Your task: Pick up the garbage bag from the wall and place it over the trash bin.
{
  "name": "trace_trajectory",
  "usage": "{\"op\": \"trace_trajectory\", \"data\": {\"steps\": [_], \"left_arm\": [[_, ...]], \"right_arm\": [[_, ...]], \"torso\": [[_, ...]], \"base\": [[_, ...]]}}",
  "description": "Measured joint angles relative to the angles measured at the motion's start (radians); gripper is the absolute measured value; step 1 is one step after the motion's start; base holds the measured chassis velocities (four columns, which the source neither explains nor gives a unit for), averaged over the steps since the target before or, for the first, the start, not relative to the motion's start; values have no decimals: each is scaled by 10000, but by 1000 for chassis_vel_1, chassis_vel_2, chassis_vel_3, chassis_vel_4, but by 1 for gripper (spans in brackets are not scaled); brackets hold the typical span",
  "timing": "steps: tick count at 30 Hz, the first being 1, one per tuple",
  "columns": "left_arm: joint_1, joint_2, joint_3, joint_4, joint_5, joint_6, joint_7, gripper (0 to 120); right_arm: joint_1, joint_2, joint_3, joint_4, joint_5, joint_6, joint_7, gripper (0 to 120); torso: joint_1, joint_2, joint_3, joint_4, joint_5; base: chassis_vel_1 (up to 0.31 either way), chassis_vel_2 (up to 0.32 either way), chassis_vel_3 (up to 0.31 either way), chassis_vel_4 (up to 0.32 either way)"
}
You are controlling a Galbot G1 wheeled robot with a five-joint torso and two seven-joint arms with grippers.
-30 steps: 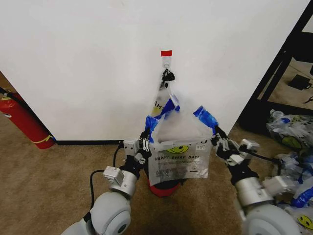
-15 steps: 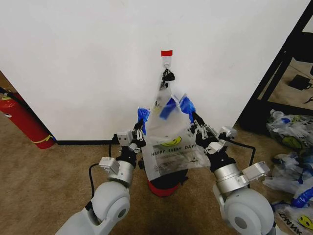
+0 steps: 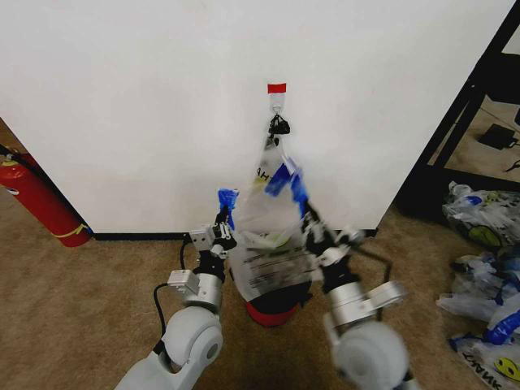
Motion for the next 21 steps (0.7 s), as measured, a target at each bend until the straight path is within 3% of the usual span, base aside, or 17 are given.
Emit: {"op": "trace_trajectory", "data": {"steps": [4,9,15,21], "left_arm": [[690,-423,113,356,275,-384,-123,0],[885,-468,418,416,439,-425,-261,0],[1179,60,834,354,672,-229,-563,0],[1484,875,1181,31,754,464,-958,0]], "right_arm": [[-385,-303,104,-425,-397,420,-119,0],[-738,-900,373,-448,-413,509,-23,0],[-1403,-1609,573,-424,-524,515,285,0],[-1937,-2266,595,49,-1018,-655,1456,0]], "torso": [[0,0,0,0,0],[0,0,0,-2,1],[0,0,0,-3,3],[0,0,0,-1,3]], "base": [[0,0,0,0],[0,0,0,0],[0,0,0,0],[0,0,0,0]]}}
